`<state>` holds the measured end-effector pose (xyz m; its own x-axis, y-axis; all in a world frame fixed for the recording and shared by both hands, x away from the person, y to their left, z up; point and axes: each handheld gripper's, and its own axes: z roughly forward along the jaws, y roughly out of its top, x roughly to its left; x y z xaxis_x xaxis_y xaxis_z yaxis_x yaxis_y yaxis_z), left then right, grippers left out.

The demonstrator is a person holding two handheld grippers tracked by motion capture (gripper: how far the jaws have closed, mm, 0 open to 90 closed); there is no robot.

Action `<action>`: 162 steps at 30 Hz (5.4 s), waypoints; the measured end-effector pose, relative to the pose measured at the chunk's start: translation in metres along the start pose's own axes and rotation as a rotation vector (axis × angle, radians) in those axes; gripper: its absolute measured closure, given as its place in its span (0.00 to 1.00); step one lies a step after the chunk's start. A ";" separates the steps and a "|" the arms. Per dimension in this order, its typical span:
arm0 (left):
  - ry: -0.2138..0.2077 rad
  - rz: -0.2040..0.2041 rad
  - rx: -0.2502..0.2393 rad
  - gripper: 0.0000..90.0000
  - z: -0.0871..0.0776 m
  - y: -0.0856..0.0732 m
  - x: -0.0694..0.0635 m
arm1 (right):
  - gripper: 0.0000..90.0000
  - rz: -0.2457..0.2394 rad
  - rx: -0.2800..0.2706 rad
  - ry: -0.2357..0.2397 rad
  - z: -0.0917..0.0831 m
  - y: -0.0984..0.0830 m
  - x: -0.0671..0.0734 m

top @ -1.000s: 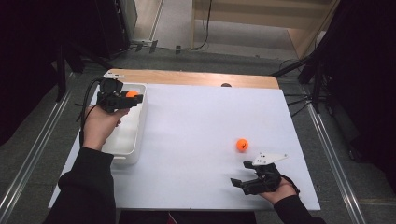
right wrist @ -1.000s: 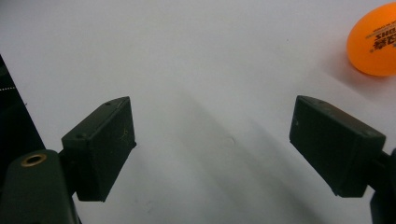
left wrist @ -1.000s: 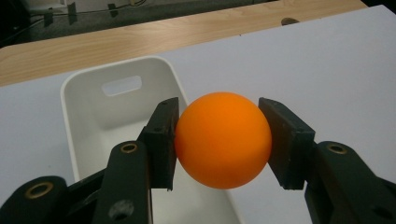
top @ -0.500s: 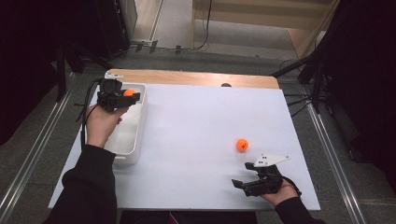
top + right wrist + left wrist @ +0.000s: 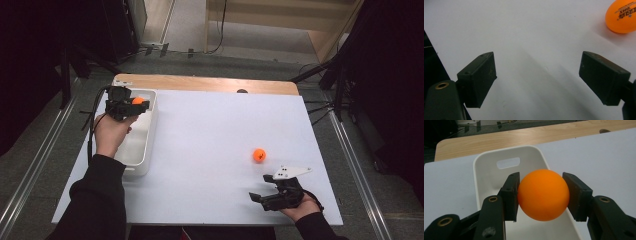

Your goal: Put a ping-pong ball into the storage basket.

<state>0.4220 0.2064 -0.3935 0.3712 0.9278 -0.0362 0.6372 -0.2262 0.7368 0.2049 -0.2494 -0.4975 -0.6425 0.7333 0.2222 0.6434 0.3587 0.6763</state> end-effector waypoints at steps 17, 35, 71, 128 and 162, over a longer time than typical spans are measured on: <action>0.017 -0.020 0.046 0.56 0.017 -0.010 0.008 | 0.14 -0.004 0.002 -0.001 0.000 0.000 0.000; 0.036 -0.017 0.092 0.56 0.025 -0.015 0.007 | 0.14 -0.008 0.003 0.001 0.001 0.000 0.000; -0.186 0.042 0.032 0.34 -0.013 0.011 -0.014 | 0.14 -0.014 0.002 0.007 0.000 0.000 0.000; -0.500 0.217 -0.012 0.32 -0.008 0.008 -0.082 | 0.14 -0.021 0.003 0.006 -0.001 0.000 0.001; -0.619 0.255 -0.016 0.32 -0.004 0.000 -0.136 | 0.14 -0.020 -0.001 0.017 0.000 0.000 0.000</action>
<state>0.3690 0.0811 -0.3857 0.8311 0.5032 -0.2367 0.4697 -0.4074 0.7832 0.2043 -0.2495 -0.4973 -0.6622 0.7162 0.2204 0.6298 0.3727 0.6815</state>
